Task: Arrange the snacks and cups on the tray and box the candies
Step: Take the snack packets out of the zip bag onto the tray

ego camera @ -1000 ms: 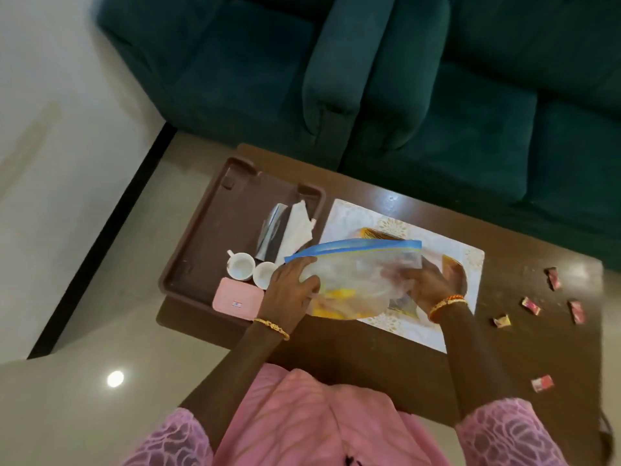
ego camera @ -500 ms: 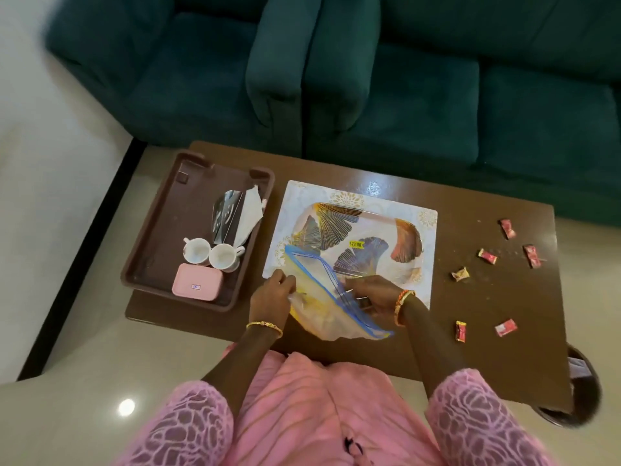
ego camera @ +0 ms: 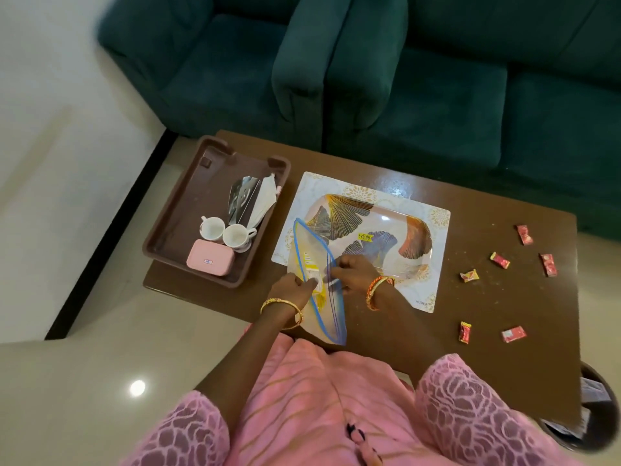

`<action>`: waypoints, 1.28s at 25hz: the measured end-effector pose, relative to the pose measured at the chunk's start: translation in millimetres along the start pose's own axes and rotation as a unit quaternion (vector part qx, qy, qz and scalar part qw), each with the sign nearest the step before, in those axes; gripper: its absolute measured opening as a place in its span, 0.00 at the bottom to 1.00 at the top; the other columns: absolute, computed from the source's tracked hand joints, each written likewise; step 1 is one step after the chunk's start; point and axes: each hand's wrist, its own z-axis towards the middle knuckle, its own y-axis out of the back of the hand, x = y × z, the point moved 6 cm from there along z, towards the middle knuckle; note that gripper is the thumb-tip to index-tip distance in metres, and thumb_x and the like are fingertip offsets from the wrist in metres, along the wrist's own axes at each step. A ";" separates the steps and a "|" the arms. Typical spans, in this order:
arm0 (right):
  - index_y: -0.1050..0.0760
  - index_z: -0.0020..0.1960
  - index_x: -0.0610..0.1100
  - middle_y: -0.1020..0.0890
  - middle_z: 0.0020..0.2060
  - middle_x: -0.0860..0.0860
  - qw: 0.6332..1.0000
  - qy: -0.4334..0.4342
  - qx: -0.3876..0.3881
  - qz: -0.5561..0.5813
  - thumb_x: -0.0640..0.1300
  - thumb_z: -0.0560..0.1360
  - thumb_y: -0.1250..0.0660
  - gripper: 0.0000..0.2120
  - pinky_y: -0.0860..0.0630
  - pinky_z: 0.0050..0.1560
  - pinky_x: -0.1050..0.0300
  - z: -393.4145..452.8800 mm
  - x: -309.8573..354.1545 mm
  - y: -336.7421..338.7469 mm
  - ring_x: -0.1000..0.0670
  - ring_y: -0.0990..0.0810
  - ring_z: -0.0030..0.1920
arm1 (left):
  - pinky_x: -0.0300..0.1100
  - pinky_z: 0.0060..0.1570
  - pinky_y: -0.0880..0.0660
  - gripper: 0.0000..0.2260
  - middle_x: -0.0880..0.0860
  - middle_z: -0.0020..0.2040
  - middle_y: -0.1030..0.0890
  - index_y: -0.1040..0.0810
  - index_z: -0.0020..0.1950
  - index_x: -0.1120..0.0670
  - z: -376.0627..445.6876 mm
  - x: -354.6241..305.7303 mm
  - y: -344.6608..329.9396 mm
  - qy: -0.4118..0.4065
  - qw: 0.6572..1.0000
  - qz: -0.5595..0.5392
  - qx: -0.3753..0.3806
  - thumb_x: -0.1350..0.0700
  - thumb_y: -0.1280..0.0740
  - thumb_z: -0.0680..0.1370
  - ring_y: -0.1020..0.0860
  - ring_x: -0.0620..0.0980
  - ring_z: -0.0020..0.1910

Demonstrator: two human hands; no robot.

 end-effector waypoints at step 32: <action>0.27 0.60 0.39 0.23 0.58 0.36 0.921 -0.105 -0.150 -0.344 0.40 0.75 0.37 0.14 0.26 0.57 0.46 74.8 -44.8 -57.1 0.36 0.24 0.59 | 0.41 0.31 0.39 0.21 0.51 0.22 0.38 0.42 0.22 0.54 -17.6 34.0 54.6 -0.125 0.989 0.024 -0.076 0.58 0.32 0.69 0.34 0.55 0.29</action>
